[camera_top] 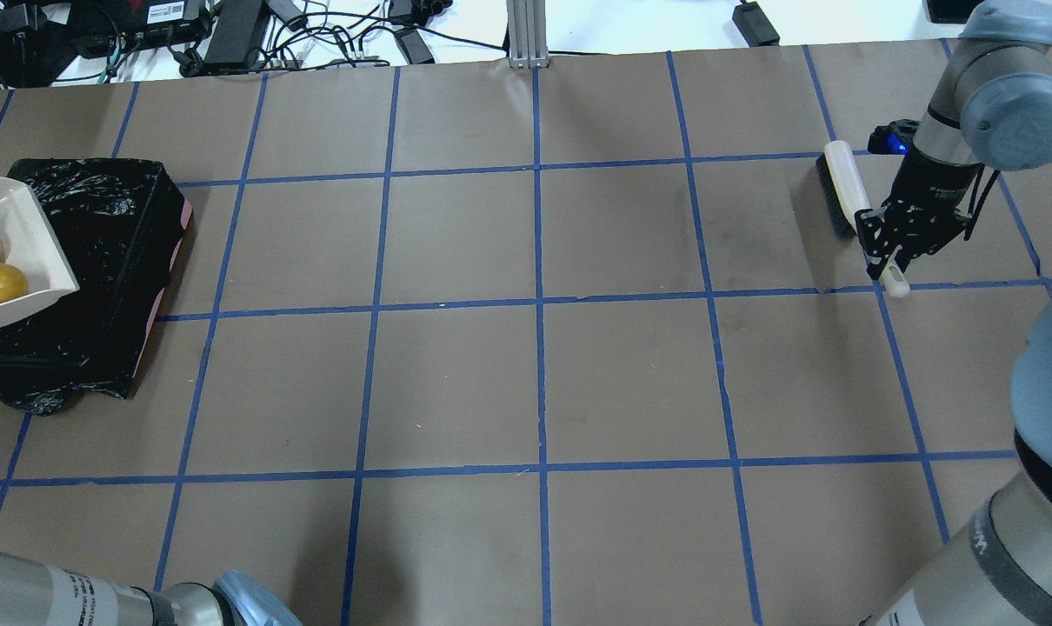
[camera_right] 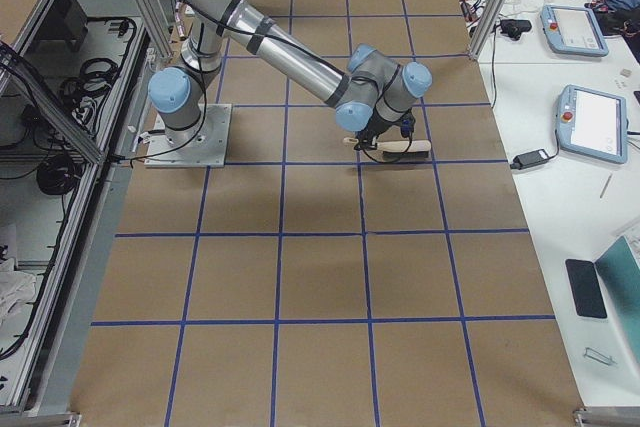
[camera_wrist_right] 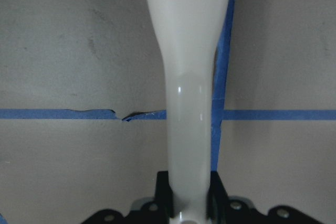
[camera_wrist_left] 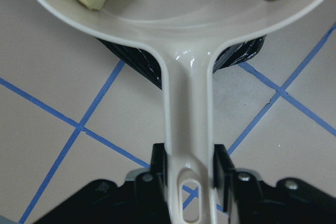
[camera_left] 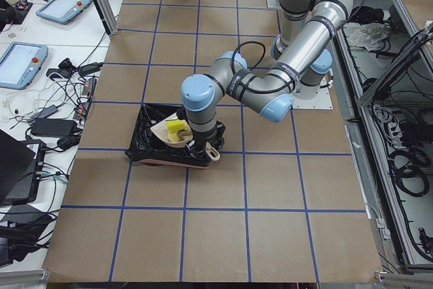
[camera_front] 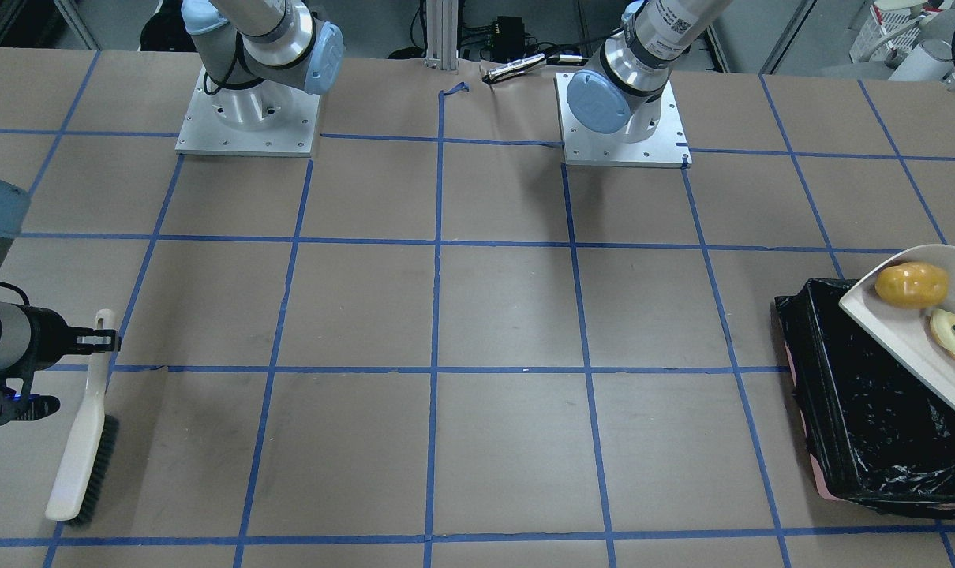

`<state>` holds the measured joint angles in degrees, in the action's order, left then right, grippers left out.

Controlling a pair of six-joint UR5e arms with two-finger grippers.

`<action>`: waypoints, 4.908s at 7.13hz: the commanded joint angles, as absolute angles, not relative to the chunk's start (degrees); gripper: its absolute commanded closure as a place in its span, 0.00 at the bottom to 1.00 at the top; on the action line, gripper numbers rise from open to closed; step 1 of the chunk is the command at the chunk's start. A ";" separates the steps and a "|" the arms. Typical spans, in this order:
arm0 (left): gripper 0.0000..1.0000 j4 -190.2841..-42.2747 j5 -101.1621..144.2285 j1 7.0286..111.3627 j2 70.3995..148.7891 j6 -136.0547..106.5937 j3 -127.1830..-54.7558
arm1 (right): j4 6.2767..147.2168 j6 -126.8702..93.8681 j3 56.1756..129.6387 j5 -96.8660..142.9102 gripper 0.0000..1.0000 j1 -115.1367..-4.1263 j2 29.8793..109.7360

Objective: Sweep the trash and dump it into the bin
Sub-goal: 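Tilt the dustpan over the bin with the left gripper while the right releases the brush, then tip the dustpan further over the bin with the left gripper to dump contents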

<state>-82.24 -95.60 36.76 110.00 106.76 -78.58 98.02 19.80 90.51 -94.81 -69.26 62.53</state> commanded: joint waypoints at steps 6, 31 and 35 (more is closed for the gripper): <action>1.00 -84.72 -102.92 36.83 109.51 101.34 -79.37 | 97.47 19.16 89.74 -93.69 0.01 -70.30 76.42; 1.00 -100.46 -121.99 47.46 106.61 79.09 -76.55 | 89.12 9.14 90.18 -91.76 0.00 -89.30 94.22; 1.00 -95.46 -123.84 47.81 107.58 88.22 -76.46 | 89.30 9.14 90.18 -91.76 0.00 -89.21 94.31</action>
